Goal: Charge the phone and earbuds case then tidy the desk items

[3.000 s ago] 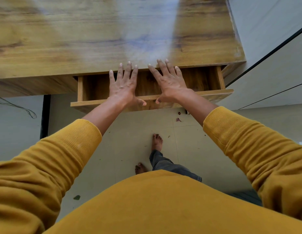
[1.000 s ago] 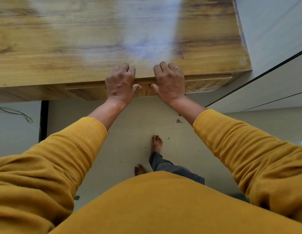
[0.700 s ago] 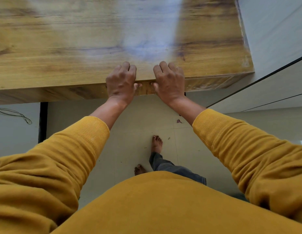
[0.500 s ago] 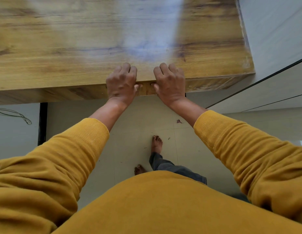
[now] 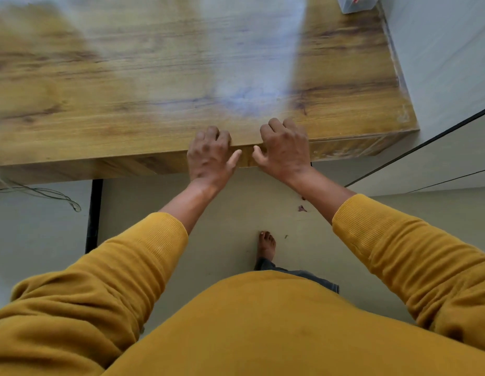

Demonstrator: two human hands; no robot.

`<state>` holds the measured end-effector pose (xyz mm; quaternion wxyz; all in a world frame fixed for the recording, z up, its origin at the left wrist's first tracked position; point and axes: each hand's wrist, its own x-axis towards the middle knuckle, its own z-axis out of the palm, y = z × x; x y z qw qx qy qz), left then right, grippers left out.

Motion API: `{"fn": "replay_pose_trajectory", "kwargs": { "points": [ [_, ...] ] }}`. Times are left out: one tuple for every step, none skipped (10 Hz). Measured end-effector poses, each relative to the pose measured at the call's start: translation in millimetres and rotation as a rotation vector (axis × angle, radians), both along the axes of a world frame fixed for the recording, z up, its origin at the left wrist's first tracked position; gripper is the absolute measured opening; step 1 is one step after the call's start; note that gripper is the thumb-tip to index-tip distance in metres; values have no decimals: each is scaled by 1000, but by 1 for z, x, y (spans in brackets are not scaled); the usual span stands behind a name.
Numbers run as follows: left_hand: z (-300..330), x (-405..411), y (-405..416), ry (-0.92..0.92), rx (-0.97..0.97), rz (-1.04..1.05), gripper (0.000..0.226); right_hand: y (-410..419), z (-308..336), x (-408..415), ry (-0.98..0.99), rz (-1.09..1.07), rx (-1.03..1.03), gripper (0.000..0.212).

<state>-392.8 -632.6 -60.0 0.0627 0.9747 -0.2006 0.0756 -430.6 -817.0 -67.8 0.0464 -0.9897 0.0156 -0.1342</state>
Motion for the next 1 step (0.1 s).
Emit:
{"fn": "replay_pose_trajectory", "kwargs": {
  "points": [
    [10, 8, 1, 2, -68, -23, 32, -6, 12, 14, -9, -14, 39, 33]
  ]
}}
